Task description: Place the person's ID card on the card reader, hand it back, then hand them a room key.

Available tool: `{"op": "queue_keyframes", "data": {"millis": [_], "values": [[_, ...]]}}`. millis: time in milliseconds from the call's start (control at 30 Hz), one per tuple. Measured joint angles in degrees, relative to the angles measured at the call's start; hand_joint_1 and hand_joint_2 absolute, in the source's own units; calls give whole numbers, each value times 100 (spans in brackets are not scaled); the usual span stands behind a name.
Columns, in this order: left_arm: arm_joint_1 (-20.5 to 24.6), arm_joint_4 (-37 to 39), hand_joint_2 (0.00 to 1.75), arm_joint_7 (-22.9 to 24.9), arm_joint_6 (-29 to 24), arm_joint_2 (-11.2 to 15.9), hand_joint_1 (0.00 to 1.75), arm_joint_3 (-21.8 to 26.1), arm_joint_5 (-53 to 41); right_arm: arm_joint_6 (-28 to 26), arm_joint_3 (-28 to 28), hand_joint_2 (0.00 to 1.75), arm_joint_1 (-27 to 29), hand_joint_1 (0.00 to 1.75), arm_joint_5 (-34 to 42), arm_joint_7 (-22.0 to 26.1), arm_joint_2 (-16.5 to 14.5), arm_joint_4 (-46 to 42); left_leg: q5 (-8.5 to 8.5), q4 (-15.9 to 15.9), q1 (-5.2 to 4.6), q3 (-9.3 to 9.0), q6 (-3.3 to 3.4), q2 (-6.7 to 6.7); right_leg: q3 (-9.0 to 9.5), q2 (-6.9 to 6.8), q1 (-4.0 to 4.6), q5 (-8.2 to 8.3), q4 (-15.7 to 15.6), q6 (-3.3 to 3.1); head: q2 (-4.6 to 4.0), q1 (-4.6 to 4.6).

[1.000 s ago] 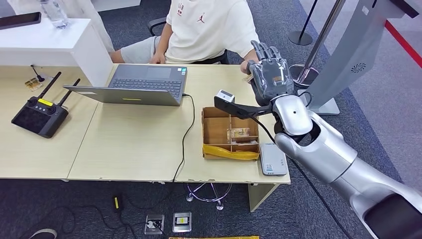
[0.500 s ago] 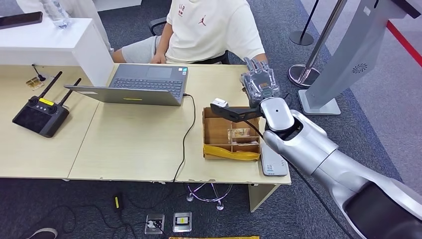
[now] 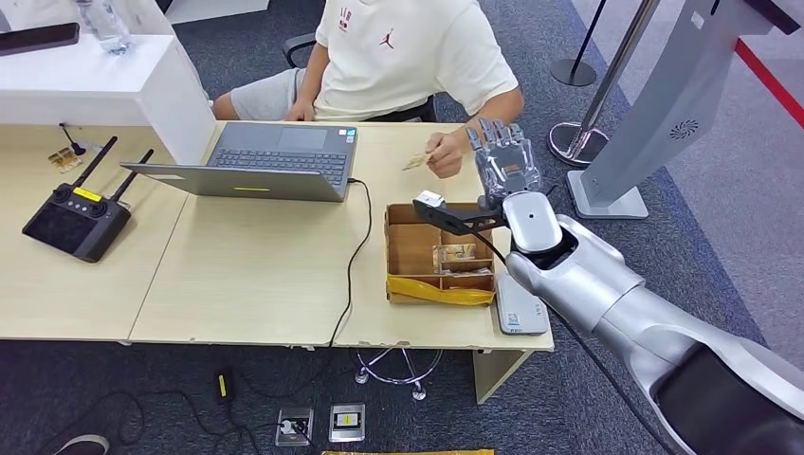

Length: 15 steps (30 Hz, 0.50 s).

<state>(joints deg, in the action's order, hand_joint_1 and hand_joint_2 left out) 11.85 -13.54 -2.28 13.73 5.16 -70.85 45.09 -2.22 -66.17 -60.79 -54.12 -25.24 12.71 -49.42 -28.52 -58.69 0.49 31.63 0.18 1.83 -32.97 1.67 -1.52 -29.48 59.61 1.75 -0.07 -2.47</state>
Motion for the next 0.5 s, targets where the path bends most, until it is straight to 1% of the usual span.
{"op": "queue_keyframes", "data": {"millis": [100,200,333,500], "values": [[1,-22,0,1,0,0,0,-1,-58,-413,60,175,39,0,33,-147,76,1,0,-1,0,-4,0,-4,0,3,0,0,0,0,0,1],[-2,-22,0,0,0,0,0,7,-115,-984,272,175,252,0,50,-356,287,-230,0,-2,-1,-7,0,-2,4,1,0,0,-1,0,0,-1],[-34,-21,0,-33,0,8,0,46,-74,-1526,625,175,715,0,49,-549,656,-778,-3,-2,-1,-7,-1,-4,6,2,-1,0,-2,0,0,0],[-186,-16,0,-237,0,15,0,190,87,-2181,1164,175,1498,0,41,-763,1091,-1595,-7,-2,-1,-11,-1,-7,4,5,-1,0,-4,0,0,1]]}}
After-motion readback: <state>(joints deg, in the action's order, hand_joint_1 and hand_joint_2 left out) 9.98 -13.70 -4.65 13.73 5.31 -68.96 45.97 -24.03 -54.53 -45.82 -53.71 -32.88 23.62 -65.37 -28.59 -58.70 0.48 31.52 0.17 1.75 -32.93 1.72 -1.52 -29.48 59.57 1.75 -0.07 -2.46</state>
